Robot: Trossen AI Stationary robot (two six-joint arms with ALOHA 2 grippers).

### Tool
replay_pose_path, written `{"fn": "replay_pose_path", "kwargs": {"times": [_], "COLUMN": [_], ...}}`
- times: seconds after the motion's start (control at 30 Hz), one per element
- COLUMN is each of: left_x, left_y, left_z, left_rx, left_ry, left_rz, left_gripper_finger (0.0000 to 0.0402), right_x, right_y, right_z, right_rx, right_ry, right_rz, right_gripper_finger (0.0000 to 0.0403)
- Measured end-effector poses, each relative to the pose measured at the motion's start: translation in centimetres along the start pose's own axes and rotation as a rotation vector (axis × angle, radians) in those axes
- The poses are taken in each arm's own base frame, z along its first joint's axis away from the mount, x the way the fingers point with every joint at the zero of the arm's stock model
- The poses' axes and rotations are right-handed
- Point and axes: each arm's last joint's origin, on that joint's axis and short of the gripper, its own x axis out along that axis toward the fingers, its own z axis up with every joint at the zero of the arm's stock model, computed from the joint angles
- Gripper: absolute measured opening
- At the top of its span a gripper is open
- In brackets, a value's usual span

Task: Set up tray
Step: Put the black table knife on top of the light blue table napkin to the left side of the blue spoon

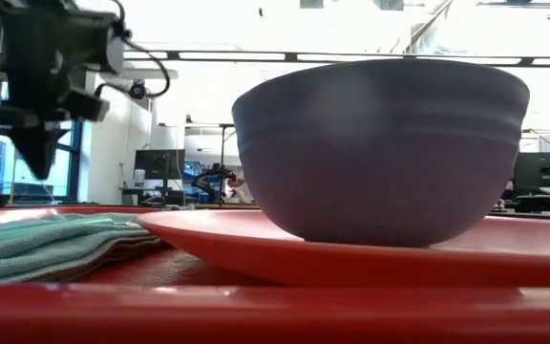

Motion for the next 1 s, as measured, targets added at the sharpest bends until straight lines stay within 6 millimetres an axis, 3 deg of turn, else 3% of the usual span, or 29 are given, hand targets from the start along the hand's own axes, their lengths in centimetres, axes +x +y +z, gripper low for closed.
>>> {"fn": "replay_pose_path", "kwargs": {"times": [0.13, 0.4, 0.73, 1.0], "left_x": [1.3, 1.8, 3.6, 4.4], "left_y": [-0.1, 0.8, 1.6, 1.2], "left_z": [0.0, 1.4, 2.9, 3.0], "left_rx": [-0.04, -0.1, -0.099, -0.058], "left_ry": [-0.014, -0.137, -0.099, -0.038], "left_rz": [-0.041, -0.051, -0.108, -0.136], "left_gripper_finger": [0.0008, 0.0008, 0.0009, 0.0077], "right_x": [0.8, 1.1, 1.1, 1.1], "right_y": [0.2, 0.1, 0.2, 0.3], "right_z": [0.0, 0.1, 0.0, -0.1], "right_rx": [0.01, 0.015, 0.022, 0.035], "right_ry": [-0.001, 0.009, 0.017, 0.048], "right_rz": [0.019, 0.033, 0.044, 0.081], "right_gripper_finger": [0.0236, 0.0236, 0.0236, 0.0236]}}
